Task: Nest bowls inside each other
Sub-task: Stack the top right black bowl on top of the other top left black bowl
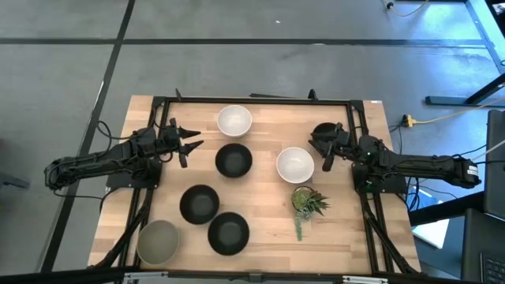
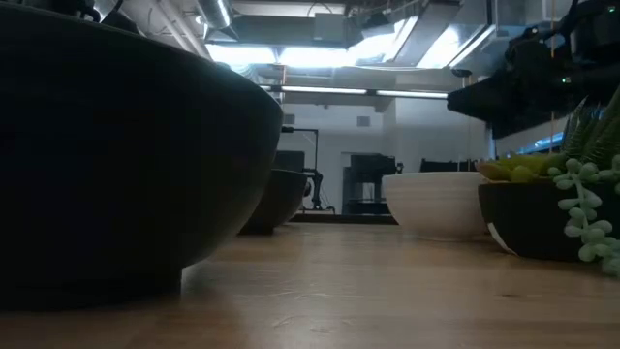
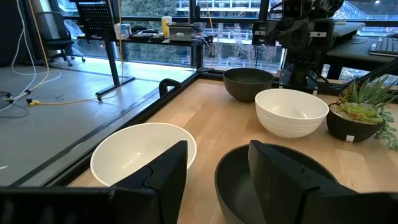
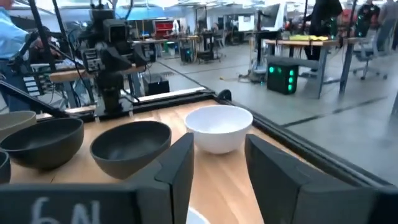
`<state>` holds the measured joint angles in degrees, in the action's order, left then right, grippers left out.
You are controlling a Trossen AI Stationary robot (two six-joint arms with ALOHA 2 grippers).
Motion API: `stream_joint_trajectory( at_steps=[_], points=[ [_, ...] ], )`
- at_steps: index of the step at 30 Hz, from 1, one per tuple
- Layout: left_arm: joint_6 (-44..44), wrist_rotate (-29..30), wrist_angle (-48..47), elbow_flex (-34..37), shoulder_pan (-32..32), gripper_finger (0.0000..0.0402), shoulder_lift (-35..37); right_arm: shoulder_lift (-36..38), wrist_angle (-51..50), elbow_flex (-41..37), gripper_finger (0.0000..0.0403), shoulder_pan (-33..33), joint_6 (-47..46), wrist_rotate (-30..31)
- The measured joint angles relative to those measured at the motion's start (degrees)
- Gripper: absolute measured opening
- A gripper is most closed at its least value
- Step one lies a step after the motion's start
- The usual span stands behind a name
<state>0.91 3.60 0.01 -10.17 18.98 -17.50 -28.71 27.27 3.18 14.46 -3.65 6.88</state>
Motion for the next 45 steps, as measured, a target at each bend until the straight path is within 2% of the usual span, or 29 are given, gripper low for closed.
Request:
stream_joint_trajectory(
  at_steps=[4, 8, 10, 13, 19, 25, 29, 33, 39, 45],
  points=[
    [0.01, -0.02, 0.0, 0.0, 0.0, 0.0166, 0.02, -0.04, 1.12, 0.0, 0.0145, 0.0, 3.69, 1.81],
    [0.01, 0.0, 0.0, 0.0, 0.0, 0.0166, 0.02, -0.04, 1.93, 0.0, 0.0145, 0.0, -4.67, 5.11],
    [-0.01, 0.0, 0.0, 0.0, 0.0, 0.0166, 0.0, 0.0, 2.34, 0.08, 0.0145, 0.0, -6.4, 5.07],
    [-0.01, -0.01, 0.0, 0.0, 0.0, 0.0166, 0.02, -0.09, -2.27, 2.25, 0.0145, 0.0, -6.56, 3.36],
    [-0.01, 0.0, 0.0, 0.0, 0.0, 0.0166, 0.02, -1.34, -21.94, 14.06, 0.0145, 0.0, -3.33, 2.42],
    [-0.01, 0.0, 0.0, 0.0, 0.0, 0.0166, 0.01, -6.51, -55.15, 32.25, 0.0145, 0.0, -7.35, 2.4],
    [-0.01, 0.0, 0.0, 0.0, 0.0, 0.0166, 0.02, -10.82, -71.4, 40.99, 0.0145, 0.0, -10.38, 0.61],
    [-0.01, 0.0, 0.0, 0.01, 0.0, 0.0166, 0.01, -13.96, -79.13, 44.1, 0.0145, -0.02, -11.38, 0.85],
    [0.05, -0.02, 0.0, 0.0, 0.0, 0.0166, 0.01, -20.08, -89.23, 44.11, 0.0145, -0.02, -14.43, 0.84],
    [0.15, -0.02, 0.0, 0.0, -0.02, 0.0166, 0.0, -26.38, -88.71, 44.06, 0.0145, 0.0, -15.62, 2.95]
  ],
)
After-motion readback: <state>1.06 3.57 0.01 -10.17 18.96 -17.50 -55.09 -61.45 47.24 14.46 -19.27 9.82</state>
